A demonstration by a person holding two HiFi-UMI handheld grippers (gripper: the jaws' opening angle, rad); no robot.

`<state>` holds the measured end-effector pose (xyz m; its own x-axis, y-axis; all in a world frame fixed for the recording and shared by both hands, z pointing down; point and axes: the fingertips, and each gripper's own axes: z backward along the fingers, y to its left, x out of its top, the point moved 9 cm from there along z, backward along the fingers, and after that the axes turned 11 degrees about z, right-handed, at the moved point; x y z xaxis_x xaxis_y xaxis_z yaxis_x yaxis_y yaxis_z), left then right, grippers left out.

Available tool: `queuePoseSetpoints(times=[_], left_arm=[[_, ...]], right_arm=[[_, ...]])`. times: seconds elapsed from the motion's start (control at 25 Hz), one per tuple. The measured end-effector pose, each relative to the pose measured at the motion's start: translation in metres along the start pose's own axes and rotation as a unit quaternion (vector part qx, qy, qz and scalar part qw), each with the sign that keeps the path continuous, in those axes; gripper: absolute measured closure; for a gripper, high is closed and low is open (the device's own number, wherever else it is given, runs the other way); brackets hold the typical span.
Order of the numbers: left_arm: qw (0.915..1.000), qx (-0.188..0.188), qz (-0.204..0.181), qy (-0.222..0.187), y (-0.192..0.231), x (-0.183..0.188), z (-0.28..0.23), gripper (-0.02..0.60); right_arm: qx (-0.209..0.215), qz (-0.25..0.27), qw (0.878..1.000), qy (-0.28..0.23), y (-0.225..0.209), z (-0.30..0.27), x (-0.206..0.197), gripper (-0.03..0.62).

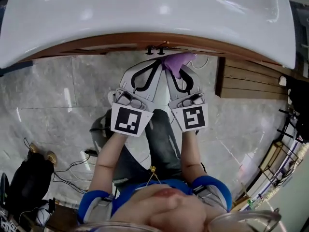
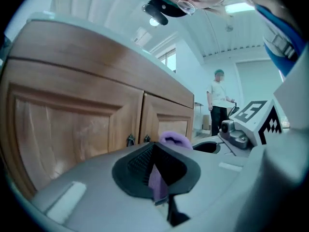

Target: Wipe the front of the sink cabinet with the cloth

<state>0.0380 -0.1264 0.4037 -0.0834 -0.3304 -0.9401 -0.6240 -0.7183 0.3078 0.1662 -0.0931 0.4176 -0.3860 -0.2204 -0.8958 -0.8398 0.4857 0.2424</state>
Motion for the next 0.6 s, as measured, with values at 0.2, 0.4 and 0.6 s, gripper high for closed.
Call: queuePoseSetpoints(times=[0.2,0.4,0.6], left_arm=[[0.9975,0.053,0.045,0.01,-0.028,0.079,0.043,0.581],[0.9963,0.068,0.052,-0.007,-0.062,0.175,0.091,0.581],[0.9976,0.054,0.042,-0.012,-0.099,0.256,0.102,0.581]], right_arm=[[0.019,0.007,1.0,0.006,-0.001,0.044,0.085,0.537],[0.017,0.0,1.0,-0.006,-0.002,0.109,0.187,0.537],[0.017,0.016,1.0,-0.02,-0.026,0.14,0.27,0.537]])
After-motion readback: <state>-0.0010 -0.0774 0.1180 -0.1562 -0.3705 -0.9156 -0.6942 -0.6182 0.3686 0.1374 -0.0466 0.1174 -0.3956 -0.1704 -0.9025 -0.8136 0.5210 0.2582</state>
